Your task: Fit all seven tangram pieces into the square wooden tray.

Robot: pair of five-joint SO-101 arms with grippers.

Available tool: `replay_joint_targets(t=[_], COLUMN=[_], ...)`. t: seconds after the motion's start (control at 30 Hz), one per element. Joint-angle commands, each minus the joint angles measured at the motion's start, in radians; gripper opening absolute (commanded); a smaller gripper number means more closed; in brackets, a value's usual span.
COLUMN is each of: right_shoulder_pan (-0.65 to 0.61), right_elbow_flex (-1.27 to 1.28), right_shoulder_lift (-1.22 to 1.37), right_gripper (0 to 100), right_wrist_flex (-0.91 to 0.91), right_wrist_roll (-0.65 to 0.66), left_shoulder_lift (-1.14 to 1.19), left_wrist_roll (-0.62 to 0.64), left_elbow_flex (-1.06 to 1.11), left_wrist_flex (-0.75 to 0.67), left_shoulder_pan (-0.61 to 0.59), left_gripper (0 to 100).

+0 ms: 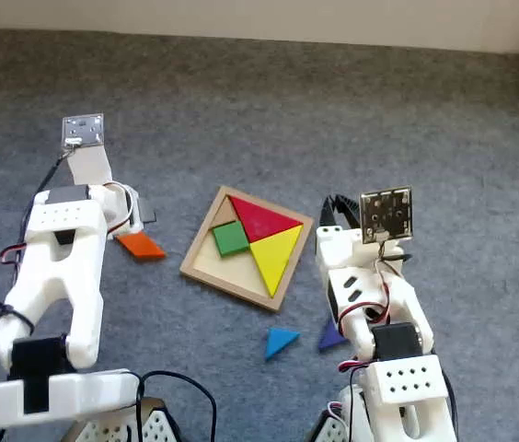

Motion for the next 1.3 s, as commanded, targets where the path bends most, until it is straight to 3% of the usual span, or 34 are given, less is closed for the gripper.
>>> replay_joint_targets(t=[0.0, 0.23, 0.43, 0.73, 1.07, 1.27], right_shoulder_pan=[0.016, 0.016, 0.016, 0.016, 0.015, 0.013], right_elbow_flex=[-0.012, -0.012, -0.012, -0.012, -0.012, -0.01], right_shoulder_lift=[-0.022, -0.022, -0.022, -0.022, -0.022, -0.022], right_gripper=[4.9, 4.9, 4.9, 4.9, 4.9, 4.9], right_wrist_flex=[-0.027, -0.027, -0.027, -0.027, -0.027, -0.027], right_wrist_roll=[0.0, 0.0, 0.0, 0.0, 0.002, 0.002], left_shoulder_lift=[0.107, 0.426, 0.539, 0.458, 0.179, 0.15], left_wrist_roll=[-0.002, 0.0, -0.002, -0.003, 0.0, 0.169], left_elbow_flex=[-0.156, -0.46, -0.607, -0.601, -0.375, -0.325], left_wrist_flex=[0.083, 0.272, 0.396, 0.422, 0.42, 0.427], left_shoulder_pan=[0.028, 0.028, 0.028, 0.022, 0.03, 0.064], left_gripper=[27, 27, 27, 23, 23, 24])
